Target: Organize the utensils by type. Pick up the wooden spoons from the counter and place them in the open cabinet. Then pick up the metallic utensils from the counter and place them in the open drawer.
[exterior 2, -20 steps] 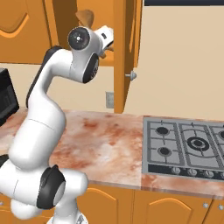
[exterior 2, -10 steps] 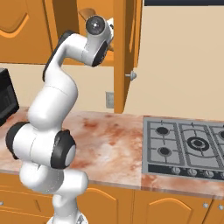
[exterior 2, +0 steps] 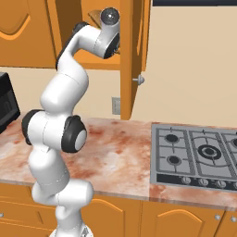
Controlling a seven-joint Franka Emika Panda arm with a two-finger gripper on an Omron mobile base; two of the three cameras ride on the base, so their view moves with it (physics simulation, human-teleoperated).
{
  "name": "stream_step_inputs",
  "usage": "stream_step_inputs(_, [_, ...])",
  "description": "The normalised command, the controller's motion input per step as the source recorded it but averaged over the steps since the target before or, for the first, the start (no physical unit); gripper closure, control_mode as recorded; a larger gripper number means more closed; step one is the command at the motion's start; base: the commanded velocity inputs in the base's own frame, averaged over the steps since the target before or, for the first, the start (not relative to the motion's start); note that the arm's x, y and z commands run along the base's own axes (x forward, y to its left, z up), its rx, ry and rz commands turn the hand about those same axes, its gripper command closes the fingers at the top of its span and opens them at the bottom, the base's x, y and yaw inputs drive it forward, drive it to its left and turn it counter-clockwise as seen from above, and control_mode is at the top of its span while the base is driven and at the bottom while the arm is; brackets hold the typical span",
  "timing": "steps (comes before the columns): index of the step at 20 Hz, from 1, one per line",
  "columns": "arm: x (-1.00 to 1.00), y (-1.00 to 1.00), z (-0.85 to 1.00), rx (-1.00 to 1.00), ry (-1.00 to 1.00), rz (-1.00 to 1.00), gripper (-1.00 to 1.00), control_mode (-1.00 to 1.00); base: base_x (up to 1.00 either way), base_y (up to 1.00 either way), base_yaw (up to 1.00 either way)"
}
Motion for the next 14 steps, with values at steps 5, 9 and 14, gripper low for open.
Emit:
stream_step_inputs(5, [0.62,-0.05,0.00,-0.06,0.11,0.06,1.00,-1.00,0.00,0.00,0.00])
stream_step_inputs(9, [0.50,-0.05,0.00,-0.09,0.07,0.13,1.00,-1.00,0.00,0.00,0.00])
stream_step_inputs(14, [0.27,0.03,-0.02,-0.12,0.01,0.16,1.00,-1.00,0.00,0.00,0.00])
